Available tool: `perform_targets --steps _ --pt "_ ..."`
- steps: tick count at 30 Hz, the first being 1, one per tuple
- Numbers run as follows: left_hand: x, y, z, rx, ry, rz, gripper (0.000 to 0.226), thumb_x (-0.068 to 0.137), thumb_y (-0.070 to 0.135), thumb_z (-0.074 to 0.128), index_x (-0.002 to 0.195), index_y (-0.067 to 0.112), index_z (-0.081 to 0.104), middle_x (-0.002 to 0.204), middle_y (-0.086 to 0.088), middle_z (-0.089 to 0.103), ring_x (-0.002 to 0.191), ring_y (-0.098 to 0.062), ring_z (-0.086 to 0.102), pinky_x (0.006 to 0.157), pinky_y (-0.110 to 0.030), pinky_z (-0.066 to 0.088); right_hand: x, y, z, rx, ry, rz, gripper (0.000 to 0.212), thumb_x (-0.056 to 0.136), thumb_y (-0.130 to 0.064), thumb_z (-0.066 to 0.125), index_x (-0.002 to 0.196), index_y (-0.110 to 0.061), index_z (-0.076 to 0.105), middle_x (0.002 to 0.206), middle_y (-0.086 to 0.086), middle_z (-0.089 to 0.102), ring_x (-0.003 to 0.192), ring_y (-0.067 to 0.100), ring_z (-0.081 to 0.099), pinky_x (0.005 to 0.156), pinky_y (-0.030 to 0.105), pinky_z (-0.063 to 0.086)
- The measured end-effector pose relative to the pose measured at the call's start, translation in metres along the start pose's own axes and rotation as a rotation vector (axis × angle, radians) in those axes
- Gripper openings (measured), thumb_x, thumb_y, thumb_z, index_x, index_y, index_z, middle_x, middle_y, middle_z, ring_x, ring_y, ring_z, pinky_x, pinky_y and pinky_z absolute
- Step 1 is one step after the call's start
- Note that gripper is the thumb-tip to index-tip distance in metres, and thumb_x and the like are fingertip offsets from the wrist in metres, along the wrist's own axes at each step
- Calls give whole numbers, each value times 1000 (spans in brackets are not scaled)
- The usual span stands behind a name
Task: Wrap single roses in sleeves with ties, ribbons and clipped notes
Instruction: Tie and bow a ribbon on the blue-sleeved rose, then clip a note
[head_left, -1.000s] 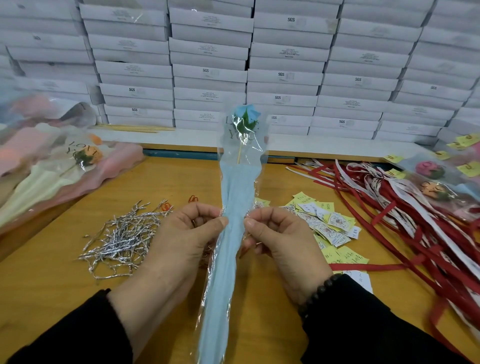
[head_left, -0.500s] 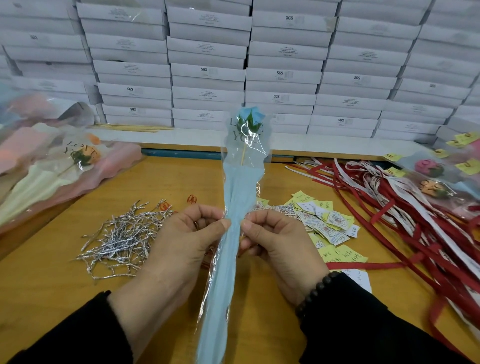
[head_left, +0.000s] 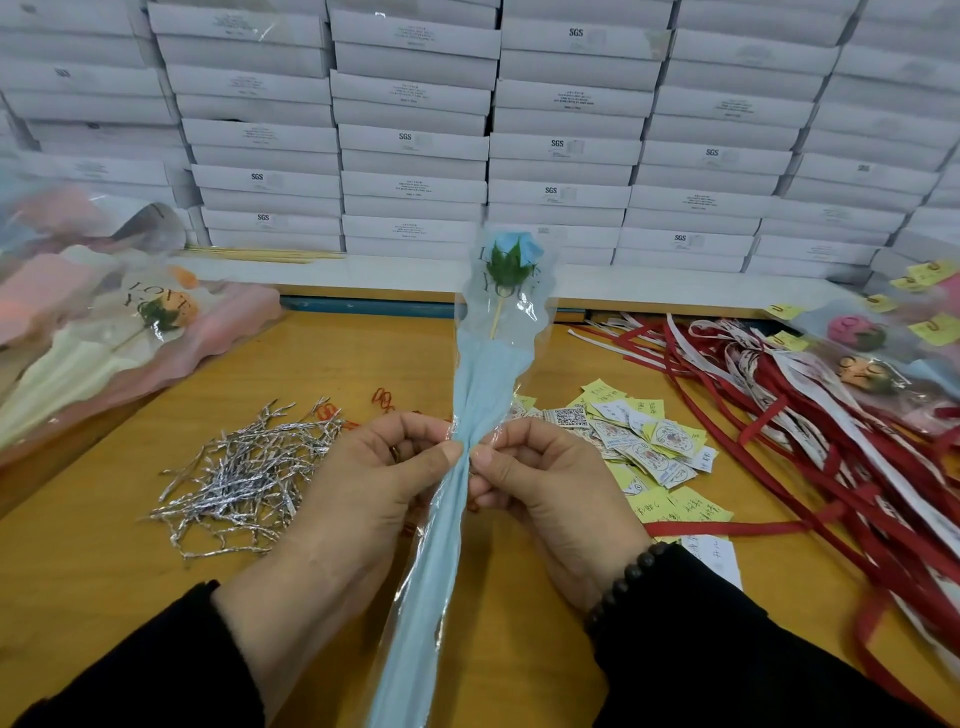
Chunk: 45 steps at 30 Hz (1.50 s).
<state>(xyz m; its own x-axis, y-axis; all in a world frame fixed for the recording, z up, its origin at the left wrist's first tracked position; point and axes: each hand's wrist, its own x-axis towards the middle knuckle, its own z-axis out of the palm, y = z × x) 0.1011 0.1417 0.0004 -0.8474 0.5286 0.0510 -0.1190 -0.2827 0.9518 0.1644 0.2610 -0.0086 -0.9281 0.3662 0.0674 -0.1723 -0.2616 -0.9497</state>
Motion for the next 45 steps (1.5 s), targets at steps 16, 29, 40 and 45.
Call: perform_targets --steps 16,29,40,45 --pt "-4 0 2 -53 8 -39 18 57 5 67 74 0 60 57 -14 66 47 -20 64 46 -21 52 0 -1 1 -12 -31 -43 18 80 6 63 69 -8 64 57 4 62 51 10 60 52 17 51" --pt "-5 0 1 128 -24 39 6 66 13 69 68 8 72 69 -17 70 55 -18 66 48 -20 50 -3 -5 0 -139 9 -131 12 77 7 66 71 -2 60 65 7 59 51 7 58 49 13 45" --pt "-6 7 0 62 -111 -64 18 64 6 64 78 -3 57 64 -23 66 52 -21 66 47 -22 54 0 -5 -5 -313 0 -122 9 75 -1 72 75 0 63 67 5 55 55 4 52 52 13 43" --pt "1 13 1 89 -47 -33 17 61 8 63 74 -1 58 52 -13 64 41 -14 60 41 -17 48 0 -3 3 -330 -18 -122 6 85 -13 65 80 -9 65 66 3 59 56 9 52 53 14 43"
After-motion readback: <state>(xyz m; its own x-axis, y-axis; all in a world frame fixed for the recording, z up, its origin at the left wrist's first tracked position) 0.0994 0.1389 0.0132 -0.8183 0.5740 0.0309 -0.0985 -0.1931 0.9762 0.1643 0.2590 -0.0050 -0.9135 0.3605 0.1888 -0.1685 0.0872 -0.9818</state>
